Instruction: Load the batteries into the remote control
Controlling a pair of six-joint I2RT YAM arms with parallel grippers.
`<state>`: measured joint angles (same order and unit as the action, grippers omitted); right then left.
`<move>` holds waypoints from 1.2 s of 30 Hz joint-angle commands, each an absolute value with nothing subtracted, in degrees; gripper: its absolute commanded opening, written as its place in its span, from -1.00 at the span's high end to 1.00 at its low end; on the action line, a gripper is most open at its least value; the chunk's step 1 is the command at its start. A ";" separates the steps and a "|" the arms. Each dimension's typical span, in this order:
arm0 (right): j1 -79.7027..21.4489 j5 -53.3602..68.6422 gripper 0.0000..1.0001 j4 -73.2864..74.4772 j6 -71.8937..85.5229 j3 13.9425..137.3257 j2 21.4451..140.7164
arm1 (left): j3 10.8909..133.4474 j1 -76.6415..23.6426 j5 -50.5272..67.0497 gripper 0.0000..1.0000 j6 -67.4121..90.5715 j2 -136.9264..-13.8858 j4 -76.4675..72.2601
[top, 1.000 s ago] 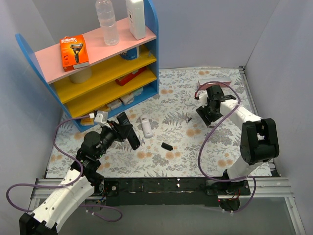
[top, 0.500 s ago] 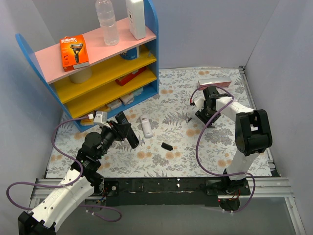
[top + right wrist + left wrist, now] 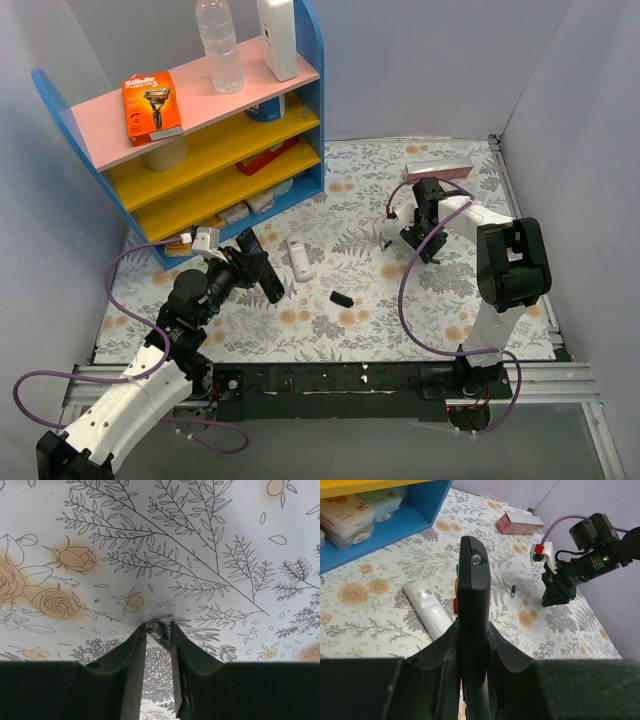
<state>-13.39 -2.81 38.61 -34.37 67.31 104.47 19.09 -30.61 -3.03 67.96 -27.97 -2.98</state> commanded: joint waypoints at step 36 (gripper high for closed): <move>-35.32 5.71 0.97 8.45 10.45 55.11 72.96 | 21.36 -31.47 12.83 1.00 82.95 -43.41 -25.04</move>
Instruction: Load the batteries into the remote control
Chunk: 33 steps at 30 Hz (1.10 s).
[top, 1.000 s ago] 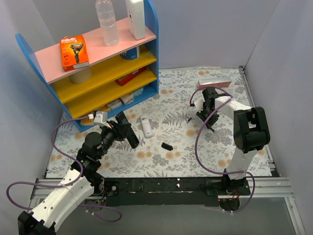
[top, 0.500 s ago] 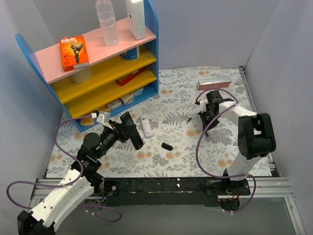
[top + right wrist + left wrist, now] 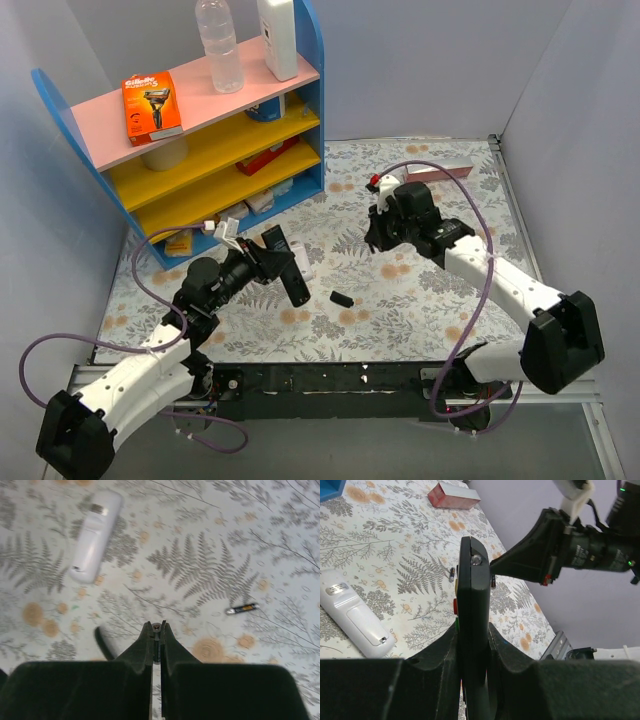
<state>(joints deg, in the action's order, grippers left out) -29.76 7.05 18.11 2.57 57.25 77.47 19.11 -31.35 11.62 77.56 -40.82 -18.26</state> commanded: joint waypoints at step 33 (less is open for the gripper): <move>-60.82 -7.03 0.97 -5.19 19.42 53.44 64.86 | 23.29 -31.55 14.59 1.00 94.92 -58.71 -51.68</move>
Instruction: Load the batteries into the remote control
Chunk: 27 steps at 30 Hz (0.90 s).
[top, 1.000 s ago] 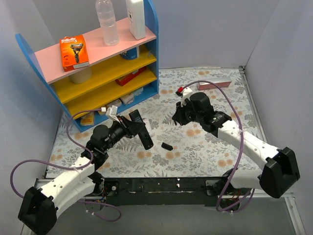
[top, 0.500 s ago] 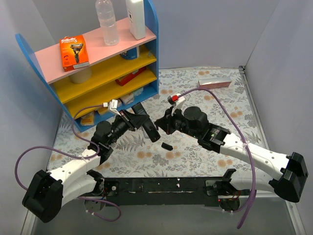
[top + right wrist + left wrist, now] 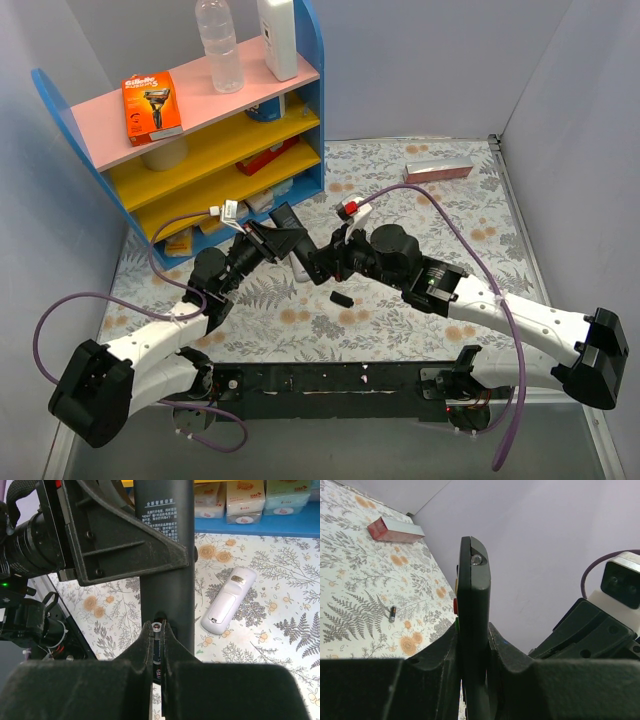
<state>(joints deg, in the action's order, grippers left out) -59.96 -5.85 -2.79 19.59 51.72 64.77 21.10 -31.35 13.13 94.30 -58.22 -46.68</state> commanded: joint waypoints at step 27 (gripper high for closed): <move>-62.93 -10.28 0.97 -0.35 18.64 52.56 64.42 | 23.99 -31.55 12.92 1.00 100.63 -57.92 -60.56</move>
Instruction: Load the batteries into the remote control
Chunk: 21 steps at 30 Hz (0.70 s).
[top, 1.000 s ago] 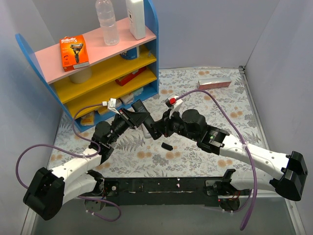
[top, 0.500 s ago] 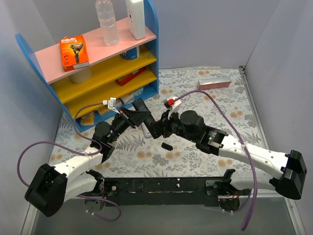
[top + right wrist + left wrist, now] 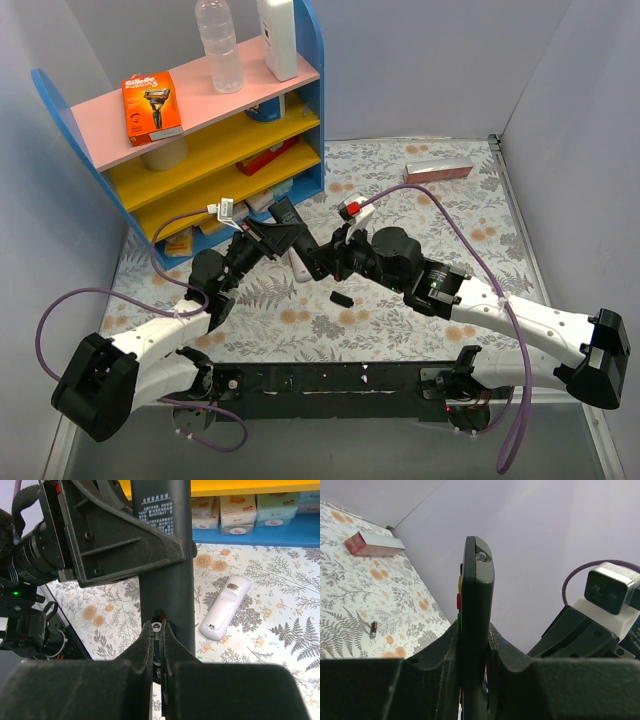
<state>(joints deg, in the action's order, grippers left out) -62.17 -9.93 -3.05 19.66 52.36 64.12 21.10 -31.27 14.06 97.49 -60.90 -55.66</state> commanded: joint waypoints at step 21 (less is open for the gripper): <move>-63.37 -5.10 0.76 1.93 15.03 58.44 69.25 | 22.59 -31.55 15.82 1.00 101.34 -56.95 -60.03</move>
